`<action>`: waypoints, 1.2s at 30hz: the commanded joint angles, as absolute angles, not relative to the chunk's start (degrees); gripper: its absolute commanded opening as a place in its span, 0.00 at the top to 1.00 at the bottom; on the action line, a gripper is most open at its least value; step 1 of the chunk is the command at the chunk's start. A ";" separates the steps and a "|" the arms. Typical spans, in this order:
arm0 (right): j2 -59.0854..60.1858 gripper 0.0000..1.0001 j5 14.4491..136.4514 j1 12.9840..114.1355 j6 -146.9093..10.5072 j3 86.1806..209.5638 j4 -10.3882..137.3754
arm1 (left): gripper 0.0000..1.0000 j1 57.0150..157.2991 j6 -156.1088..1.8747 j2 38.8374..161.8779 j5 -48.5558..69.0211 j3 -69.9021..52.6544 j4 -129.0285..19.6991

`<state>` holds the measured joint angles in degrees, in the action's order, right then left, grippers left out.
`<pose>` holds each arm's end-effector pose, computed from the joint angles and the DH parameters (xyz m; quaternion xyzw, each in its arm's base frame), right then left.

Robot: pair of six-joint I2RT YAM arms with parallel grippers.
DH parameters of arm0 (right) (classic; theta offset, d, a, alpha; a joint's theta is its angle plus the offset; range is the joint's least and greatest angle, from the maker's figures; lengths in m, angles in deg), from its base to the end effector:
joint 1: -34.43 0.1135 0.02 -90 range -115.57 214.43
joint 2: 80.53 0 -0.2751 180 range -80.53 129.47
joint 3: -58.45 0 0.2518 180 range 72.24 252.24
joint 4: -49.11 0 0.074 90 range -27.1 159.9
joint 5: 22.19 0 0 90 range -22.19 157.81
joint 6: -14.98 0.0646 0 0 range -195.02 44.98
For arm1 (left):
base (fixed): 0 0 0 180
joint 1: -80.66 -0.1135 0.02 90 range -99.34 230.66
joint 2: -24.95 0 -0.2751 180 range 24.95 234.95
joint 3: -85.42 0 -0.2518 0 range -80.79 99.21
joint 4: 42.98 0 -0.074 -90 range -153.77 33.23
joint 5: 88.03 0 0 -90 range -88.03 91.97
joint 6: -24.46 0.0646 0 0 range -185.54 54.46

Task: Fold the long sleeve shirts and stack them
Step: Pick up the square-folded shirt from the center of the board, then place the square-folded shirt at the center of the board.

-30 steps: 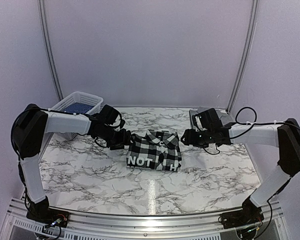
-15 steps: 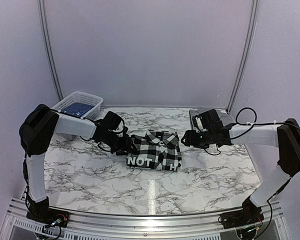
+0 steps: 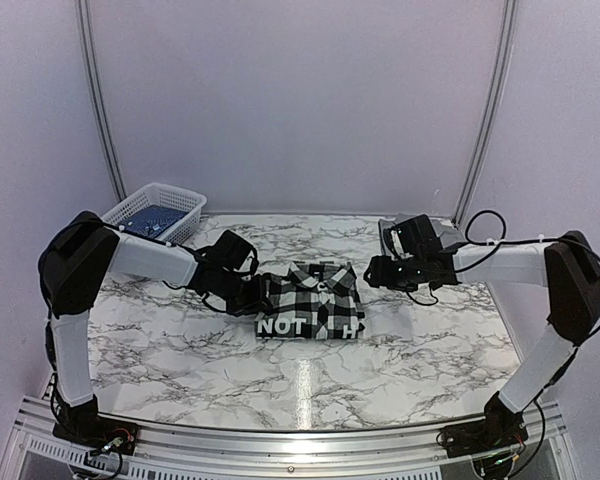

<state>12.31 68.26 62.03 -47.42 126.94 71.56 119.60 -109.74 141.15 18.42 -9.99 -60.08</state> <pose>0.3169 0.1663 0.1834 -0.0014 0.9298 0.1738 0.3245 0.3351 -0.2943 0.1262 0.0079 0.9275 -0.3317 0.1722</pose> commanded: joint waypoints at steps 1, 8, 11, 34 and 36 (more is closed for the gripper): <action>14.40 0.33 63.85 61.04 -49.26 131.26 71.28 | 1.00 117.00 -108.48 137.24 14.83 -15.07 -62.17; 18.15 0.33 59.23 59.75 -52.32 135.72 73.44 | 1.00 110.89 -101.37 130.25 13.99 -23.54 -65.38; 20.29 0.33 56.72 58.87 -53.90 138.16 74.60 | 1.00 107.62 -99.72 128.00 13.53 -26.89 -66.67; 41.29 0.60 42.70 57.61 -63.39 160.00 82.70 | 0.81 100.89 -93.11 127.28 13.16 -22.93 -70.93; 42.66 0.60 42.34 57.36 -63.94 161.18 82.76 | 0.80 100.89 -92.96 126.90 12.52 -22.64 -71.30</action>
